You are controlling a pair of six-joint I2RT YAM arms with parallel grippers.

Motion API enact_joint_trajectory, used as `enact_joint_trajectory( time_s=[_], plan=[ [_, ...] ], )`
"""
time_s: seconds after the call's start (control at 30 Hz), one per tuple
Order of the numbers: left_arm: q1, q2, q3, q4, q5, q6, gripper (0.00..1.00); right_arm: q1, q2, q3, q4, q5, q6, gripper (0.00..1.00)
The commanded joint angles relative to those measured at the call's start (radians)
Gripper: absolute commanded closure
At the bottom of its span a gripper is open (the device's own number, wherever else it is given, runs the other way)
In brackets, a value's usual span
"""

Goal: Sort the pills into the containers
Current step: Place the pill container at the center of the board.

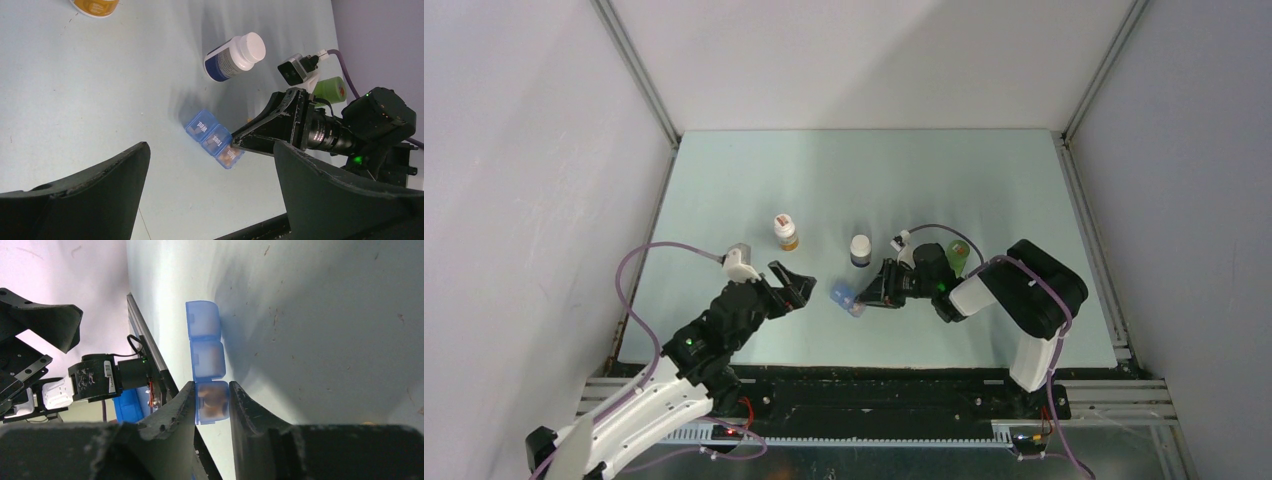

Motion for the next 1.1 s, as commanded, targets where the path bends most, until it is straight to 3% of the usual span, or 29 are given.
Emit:
enact_joint_trajectory(
  time_s=[0.0,0.3,0.53,0.83,1.07],
  plan=[
    [0.005,-0.015,0.04,0.018,-0.017,0.024,0.01,0.007,0.014,0.015,0.003,0.039,-0.04,0.65],
    [0.006,-0.024,0.04,0.012,-0.021,0.025,0.01,0.005,-0.001,0.015,-0.034,0.071,-0.049,0.49],
    [0.006,-0.024,0.042,0.01,-0.023,0.026,0.01,0.007,-0.042,0.015,-0.101,0.107,-0.058,0.44],
    [0.005,-0.032,0.041,0.004,-0.025,0.028,0.01,0.005,-0.11,-0.002,-0.172,0.162,-0.074,0.54],
    [0.005,-0.036,0.037,0.002,-0.027,0.026,0.01,0.007,-0.101,-0.005,-0.162,0.148,-0.079,0.73]
  ],
)
